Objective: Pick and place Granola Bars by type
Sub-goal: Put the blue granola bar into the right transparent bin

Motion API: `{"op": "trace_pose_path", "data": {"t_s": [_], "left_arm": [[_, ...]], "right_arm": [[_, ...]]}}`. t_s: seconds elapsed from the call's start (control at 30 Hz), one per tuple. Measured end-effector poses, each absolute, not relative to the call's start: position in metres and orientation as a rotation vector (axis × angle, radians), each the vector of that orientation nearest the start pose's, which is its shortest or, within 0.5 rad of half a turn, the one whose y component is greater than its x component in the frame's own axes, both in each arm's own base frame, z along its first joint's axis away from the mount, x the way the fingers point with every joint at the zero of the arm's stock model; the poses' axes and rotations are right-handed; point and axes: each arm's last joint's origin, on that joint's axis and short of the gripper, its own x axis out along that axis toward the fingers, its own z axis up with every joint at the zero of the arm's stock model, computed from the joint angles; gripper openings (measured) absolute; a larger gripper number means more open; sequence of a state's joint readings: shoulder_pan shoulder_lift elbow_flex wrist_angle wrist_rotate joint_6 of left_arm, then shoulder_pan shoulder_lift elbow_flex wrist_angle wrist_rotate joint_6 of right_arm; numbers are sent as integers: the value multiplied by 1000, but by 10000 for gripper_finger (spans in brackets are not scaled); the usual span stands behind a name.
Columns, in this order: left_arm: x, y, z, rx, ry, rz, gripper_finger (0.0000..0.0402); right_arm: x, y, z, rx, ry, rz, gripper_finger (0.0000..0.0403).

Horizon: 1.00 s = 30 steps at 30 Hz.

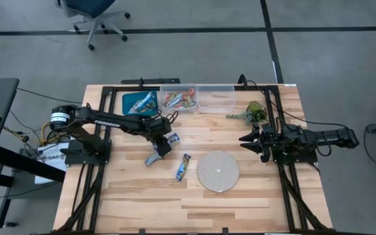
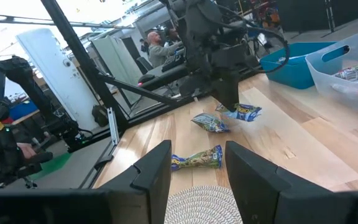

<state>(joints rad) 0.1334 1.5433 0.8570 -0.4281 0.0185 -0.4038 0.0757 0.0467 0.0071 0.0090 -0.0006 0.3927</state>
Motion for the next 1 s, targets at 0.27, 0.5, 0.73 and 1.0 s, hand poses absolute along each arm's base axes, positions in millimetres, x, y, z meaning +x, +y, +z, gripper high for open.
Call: {"op": "trace_pose_path", "data": {"t_s": [0.27,0.5,0.73,1.0], "left_arm": [[290,42,177,-478,961,328,50],[304,52,191,-545,741,327,50],[334,80,229,-535,551,335,50],[381,125,278,-459,418,355,50]], "right_arm": [[100,8,163,391,46,69,141],[100,8,163,391,45,69,144],[100,8,163,391,46,69,141],[100,8,163,392,45,69,143]]}}
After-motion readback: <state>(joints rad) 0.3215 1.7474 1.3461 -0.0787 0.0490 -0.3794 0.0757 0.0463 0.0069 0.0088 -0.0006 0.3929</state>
